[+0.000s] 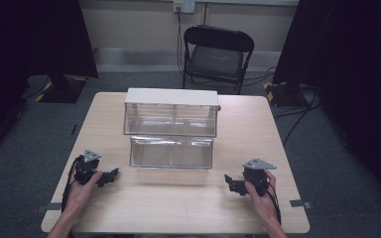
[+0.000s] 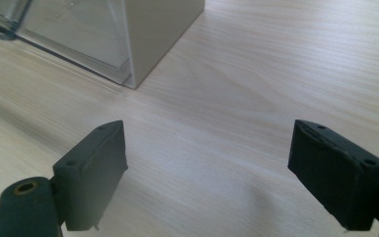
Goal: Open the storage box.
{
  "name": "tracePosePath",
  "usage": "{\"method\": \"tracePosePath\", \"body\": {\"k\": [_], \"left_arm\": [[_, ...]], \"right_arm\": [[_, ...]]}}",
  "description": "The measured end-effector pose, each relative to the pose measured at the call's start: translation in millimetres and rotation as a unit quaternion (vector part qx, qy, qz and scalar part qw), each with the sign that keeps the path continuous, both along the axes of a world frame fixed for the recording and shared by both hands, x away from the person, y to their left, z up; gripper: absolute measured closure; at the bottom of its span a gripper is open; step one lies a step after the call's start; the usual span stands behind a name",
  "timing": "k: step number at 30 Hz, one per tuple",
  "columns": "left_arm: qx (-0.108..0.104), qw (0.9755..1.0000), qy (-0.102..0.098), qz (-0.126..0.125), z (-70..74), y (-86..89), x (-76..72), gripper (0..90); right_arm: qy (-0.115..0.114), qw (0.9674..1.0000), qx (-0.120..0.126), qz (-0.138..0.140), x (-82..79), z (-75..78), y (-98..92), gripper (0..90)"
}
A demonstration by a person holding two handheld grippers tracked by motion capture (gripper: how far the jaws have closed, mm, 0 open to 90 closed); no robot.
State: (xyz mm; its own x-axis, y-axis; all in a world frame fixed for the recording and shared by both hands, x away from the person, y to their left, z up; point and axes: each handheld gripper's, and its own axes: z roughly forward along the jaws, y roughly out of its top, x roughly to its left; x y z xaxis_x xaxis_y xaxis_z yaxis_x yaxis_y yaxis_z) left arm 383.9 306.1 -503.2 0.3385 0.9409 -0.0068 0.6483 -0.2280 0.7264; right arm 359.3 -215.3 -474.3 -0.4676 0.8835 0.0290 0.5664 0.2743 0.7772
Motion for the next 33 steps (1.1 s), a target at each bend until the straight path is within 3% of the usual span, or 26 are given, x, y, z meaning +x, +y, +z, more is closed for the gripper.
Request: {"method": "tracePosePath", "body": {"k": [19, 33], "left_arm": [[0.004, 1.0, 0.001, 0.007, -0.2, -0.3, 0.8, 2.8], [0.001, 1.0, 0.003, 0.007, -0.3, -0.4, 1.1, 2.4]], "right_arm": [[0.001, 0.9982, 0.03, 0.052, -1.4, 15.7, 32.4, 14.1], [0.011, 0.9962, 0.027, 0.082, 10.3, 13.0, 67.3, 14.1]]}}
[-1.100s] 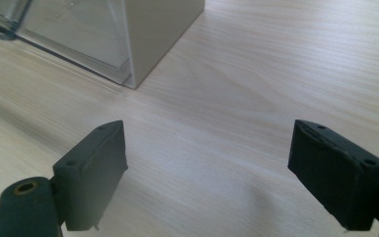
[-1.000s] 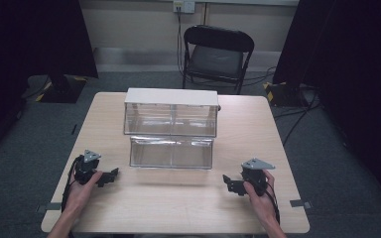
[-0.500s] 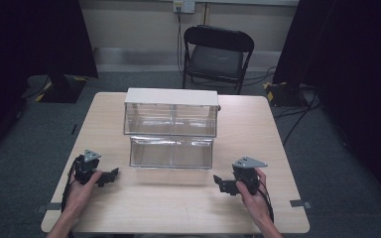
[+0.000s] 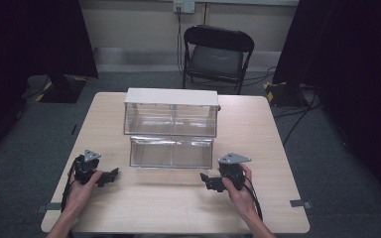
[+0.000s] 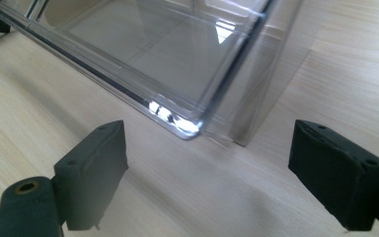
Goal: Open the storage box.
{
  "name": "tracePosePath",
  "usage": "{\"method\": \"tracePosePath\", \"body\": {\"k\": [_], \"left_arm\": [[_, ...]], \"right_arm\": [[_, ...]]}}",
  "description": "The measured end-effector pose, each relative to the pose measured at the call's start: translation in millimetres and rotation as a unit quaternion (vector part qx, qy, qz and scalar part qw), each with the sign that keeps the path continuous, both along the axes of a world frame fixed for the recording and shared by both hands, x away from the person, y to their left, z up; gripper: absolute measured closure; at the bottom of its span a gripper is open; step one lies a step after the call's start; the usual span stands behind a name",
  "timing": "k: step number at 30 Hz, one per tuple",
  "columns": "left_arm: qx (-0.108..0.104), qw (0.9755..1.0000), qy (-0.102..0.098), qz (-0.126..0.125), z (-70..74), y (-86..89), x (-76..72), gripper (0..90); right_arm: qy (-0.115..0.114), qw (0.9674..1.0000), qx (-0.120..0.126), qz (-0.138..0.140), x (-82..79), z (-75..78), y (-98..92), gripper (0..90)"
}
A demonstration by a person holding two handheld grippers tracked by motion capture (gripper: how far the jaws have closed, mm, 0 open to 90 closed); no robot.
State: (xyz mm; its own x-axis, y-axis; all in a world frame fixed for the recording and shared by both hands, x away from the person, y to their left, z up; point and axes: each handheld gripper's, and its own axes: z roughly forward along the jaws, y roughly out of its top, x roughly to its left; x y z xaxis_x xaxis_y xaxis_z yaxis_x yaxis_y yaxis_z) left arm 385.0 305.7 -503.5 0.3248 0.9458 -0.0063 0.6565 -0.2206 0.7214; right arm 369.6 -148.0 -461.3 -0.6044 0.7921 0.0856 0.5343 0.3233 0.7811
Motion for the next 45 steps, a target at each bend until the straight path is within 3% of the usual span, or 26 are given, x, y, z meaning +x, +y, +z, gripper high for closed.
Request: {"method": "tracePosePath", "body": {"k": [19, 41, 45], "left_arm": [[0.001, 1.0, 0.003, -0.002, -0.3, 1.2, 2.3, 0.0], [0.002, 1.0, 0.004, -0.003, -0.2, 1.4, 2.4, 0.0], [0.002, 1.0, 0.004, -0.003, -0.2, 1.4, 2.4, 0.0]], "right_arm": [[0.0, 1.0, 0.008, -0.001, 12.6, -12.2, 21.0, 14.2], [-0.011, 0.9997, 0.022, -0.001, 12.6, -6.9, 23.0, 12.7], [-0.01, 0.9994, 0.034, 0.002, 11.4, -4.3, 22.2, 10.4]]}}
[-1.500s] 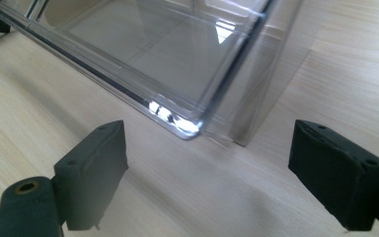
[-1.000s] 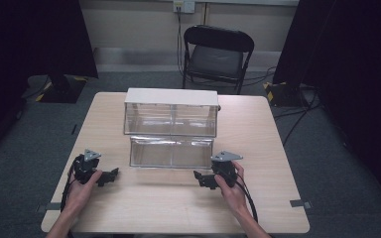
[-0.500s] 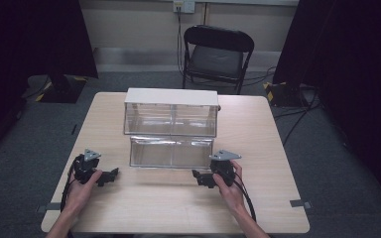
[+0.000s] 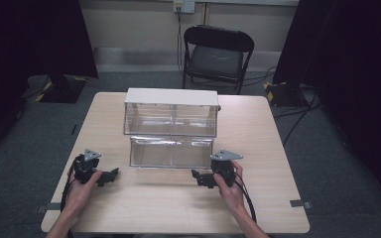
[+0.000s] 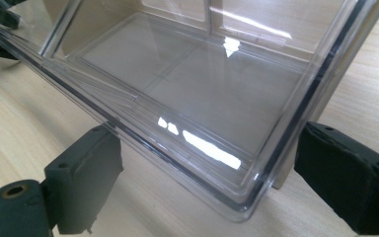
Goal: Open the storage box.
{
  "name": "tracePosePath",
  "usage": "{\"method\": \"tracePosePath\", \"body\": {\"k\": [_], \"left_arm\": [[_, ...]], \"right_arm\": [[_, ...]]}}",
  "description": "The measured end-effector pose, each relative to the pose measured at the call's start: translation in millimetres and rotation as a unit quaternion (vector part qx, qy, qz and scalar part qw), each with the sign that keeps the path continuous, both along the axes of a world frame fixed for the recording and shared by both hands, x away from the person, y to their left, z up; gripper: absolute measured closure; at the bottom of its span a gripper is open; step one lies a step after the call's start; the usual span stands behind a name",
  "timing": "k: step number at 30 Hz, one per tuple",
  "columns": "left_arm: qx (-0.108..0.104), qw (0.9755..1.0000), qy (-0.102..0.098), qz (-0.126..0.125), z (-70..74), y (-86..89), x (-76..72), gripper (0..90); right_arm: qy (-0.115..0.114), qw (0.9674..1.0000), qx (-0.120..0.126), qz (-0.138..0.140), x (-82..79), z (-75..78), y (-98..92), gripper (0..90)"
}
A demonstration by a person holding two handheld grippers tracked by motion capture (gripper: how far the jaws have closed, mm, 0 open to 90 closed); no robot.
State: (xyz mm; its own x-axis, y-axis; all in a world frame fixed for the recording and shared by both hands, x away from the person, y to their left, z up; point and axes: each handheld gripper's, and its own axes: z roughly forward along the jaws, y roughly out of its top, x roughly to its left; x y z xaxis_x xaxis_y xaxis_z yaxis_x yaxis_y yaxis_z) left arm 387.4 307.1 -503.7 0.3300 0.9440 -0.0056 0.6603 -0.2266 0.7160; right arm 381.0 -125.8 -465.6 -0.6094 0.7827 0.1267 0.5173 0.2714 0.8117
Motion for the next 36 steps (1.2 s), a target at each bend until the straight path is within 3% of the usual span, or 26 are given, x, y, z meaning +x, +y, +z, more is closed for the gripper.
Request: {"method": "tracePosePath", "body": {"k": [36], "left_arm": [[0.0, 1.0, 0.0, 0.0, 0.0, 0.0, 0.0, 0.0]], "right_arm": [[-0.002, 1.0, 0.004, -0.006, -4.4, 1.5, 0.1, 11.4]]}}
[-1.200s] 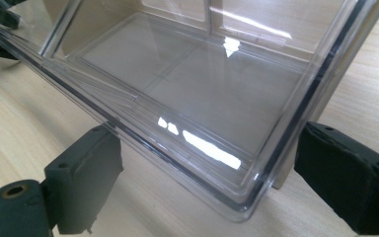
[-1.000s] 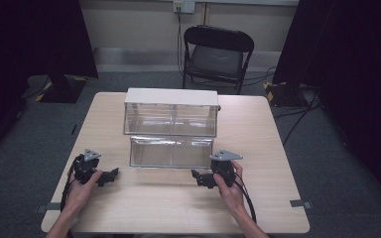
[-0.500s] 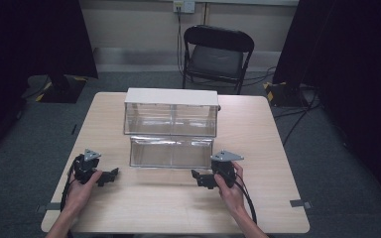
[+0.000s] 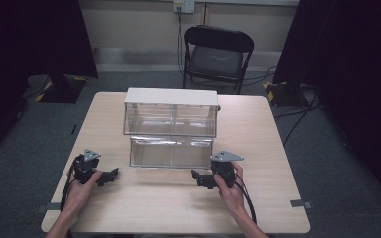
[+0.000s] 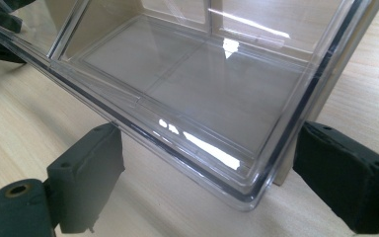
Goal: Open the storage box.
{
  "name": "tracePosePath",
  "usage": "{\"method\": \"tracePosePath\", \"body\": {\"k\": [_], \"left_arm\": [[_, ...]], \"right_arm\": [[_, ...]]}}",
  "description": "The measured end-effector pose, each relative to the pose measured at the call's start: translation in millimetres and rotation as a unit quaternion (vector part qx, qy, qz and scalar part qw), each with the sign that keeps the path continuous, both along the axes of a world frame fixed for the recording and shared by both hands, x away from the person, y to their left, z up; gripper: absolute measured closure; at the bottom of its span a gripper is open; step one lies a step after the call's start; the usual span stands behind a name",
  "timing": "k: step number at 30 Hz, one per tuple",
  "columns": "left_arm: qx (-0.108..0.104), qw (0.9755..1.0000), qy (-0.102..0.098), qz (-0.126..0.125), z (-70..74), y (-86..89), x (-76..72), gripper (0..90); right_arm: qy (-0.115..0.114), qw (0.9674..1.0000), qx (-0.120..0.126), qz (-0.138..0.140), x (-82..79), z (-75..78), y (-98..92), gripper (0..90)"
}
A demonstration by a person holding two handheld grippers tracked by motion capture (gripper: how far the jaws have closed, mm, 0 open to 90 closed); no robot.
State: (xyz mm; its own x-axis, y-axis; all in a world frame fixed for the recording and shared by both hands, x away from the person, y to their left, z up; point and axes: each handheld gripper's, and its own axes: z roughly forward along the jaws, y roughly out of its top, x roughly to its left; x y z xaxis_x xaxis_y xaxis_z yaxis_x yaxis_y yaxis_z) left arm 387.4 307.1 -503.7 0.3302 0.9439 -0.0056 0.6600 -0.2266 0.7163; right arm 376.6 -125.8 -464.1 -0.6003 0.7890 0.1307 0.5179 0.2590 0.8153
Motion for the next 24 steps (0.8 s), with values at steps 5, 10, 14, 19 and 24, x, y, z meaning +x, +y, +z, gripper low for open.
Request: {"method": "tracePosePath", "body": {"k": [5, 10, 14, 19, 24], "left_arm": [[0.0, 1.0, 0.0, 0.0, 0.0, 0.0, 0.0, 0.0], [0.0, 1.0, 0.0, 0.0, 0.0, -0.1, 0.0, 0.0], [0.0, 1.0, 0.0, 0.0, 0.0, 0.0, 0.0, 0.0], [0.0, 1.0, 0.0, 0.0, 0.0, 0.0, 0.0, 0.0], [0.0, 1.0, 0.0, 0.0, 0.0, 0.0, 0.0, 0.0]], "right_arm": [[0.002, 1.0, -0.003, -0.001, -0.4, 1.1, 0.0, 12.3], [0.003, 1.0, -0.003, -0.002, -0.9, 1.3, -0.2, 12.7], [0.004, 1.0, -0.002, -0.002, -0.9, 1.5, -0.3, 13.0], [0.008, 1.0, 0.001, 0.003, -0.7, 2.1, -1.6, 12.6], [0.006, 1.0, 0.004, 0.004, -1.1, 2.7, -2.1, 12.7]]}}
